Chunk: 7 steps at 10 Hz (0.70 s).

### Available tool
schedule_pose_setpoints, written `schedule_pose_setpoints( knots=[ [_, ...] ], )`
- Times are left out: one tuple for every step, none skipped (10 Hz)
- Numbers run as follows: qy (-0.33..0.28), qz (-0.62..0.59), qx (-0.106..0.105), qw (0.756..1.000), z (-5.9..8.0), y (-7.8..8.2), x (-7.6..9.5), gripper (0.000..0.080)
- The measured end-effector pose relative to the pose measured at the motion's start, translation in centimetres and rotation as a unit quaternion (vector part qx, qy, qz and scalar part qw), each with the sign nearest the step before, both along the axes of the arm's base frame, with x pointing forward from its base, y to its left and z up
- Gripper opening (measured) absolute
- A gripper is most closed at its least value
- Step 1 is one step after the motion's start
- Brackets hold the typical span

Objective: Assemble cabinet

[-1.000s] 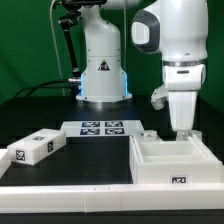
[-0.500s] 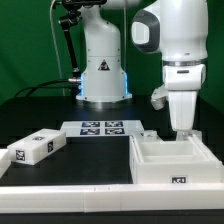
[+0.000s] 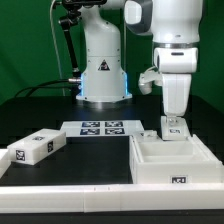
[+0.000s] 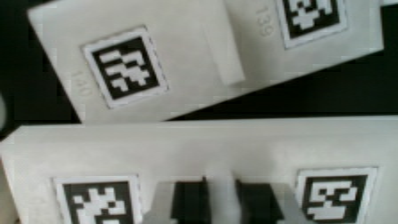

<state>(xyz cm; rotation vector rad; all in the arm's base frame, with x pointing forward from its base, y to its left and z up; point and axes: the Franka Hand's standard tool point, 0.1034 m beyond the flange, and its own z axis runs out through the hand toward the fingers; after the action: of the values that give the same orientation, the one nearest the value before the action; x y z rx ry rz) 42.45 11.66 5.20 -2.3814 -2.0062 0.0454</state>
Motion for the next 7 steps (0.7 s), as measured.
schedule_pose_setpoints(
  knots=[
    [0.002,0.000,0.000,1.000,-0.17,0.07,-0.09,0.0068],
    [0.002,0.000,0.000,1.000,-0.22,0.05,-0.11,0.0069],
    [0.002,-0.001,0.000,1.000,-0.24,0.04,-0.12,0.0069],
    [0.003,0.000,0.000,1.000,-0.27,0.04,-0.15,0.0069],
    [0.003,0.001,0.000,1.000,-0.27,0.01,-0.13,0.0069],
    [0.000,0.031,0.002,1.000,-0.06,-0.19,0.24,0.0069],
    [-0.003,0.040,0.001,0.999,0.37,-0.31,0.70,0.0069]
  ],
)
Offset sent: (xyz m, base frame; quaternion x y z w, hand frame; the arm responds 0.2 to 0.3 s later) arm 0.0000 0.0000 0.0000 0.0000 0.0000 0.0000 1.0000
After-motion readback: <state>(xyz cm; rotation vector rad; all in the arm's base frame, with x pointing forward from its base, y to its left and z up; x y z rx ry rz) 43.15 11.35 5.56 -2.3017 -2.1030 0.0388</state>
